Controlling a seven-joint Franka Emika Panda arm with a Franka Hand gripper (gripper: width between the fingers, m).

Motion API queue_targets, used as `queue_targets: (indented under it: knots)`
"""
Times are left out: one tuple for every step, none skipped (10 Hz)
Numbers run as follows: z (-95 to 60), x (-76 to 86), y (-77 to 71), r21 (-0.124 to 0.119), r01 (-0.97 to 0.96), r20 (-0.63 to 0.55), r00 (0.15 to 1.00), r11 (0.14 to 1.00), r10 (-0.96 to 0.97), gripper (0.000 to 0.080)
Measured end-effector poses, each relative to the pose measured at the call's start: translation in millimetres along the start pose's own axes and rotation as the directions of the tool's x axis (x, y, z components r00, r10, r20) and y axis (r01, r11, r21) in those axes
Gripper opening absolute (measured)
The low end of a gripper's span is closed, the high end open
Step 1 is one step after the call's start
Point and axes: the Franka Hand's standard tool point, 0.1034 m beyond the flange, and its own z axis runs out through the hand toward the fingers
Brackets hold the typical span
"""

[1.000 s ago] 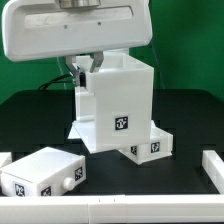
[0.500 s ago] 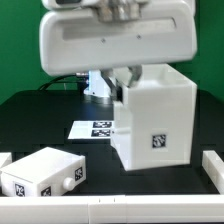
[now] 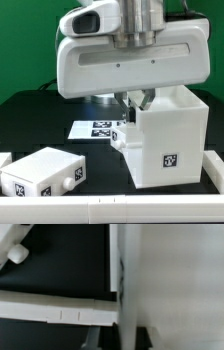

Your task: Assemble drawer

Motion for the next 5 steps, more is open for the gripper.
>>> queue_targets:
  knots:
    - [5.5, 2.1, -9.3, 0.003, -0.023, 0.003, 1.0, 1.0, 0.023, 0.0035]
    - [11.2, 0.8, -14.1, 0.003, -0.026, 0.01, 1.0, 1.0, 0.026, 0.0035]
    - [17.1, 0.5, -18.9, 0.002, -0.049, 0.013, 0.999, 0.999, 0.049, 0.0035]
    - [20.1, 0.8, -23.8, 0.002, -0.068, 0.013, 0.998, 0.998, 0.068, 0.0035]
    - [21.7, 1.6, -31.4, 0.001, -0.115, 0.014, 0.993, 0.993, 0.115, 0.0035]
